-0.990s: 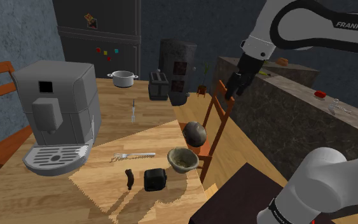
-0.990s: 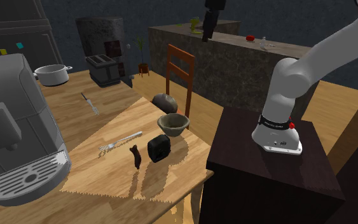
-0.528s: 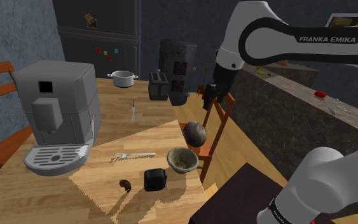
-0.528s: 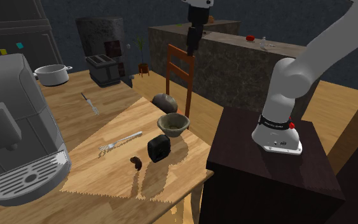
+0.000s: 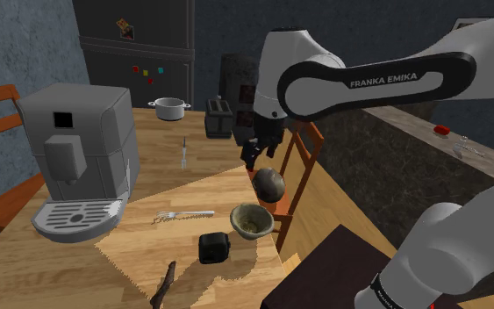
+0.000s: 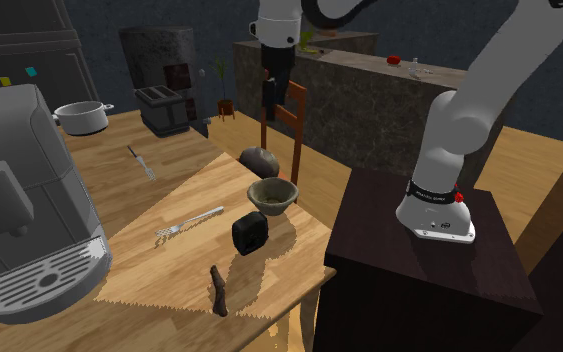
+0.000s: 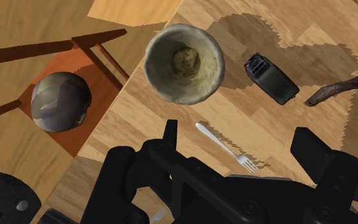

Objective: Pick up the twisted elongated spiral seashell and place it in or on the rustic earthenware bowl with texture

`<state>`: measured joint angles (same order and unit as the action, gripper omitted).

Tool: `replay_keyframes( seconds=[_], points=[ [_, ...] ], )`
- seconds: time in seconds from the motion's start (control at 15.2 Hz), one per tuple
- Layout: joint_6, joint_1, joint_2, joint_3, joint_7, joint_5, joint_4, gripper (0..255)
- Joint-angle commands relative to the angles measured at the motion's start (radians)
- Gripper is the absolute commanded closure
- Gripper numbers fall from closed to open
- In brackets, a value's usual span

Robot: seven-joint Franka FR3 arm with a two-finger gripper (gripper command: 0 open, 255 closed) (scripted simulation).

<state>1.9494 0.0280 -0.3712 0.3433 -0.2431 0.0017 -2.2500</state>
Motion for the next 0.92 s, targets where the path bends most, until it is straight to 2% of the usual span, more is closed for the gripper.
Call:
replay_keyframes(
  seconds=[0.0,0.46,0.86],
  points=[
    [0.025,0.001,0.067,0.039,-0.043,-0.028,0.024,0],
    [0.065,0.02,0.348,0.151,-0.22,-0.189,0.166,0],
    [0.039,0.094,0.613,0.181,-0.366,-0.361,0.335,0]
  ],
)
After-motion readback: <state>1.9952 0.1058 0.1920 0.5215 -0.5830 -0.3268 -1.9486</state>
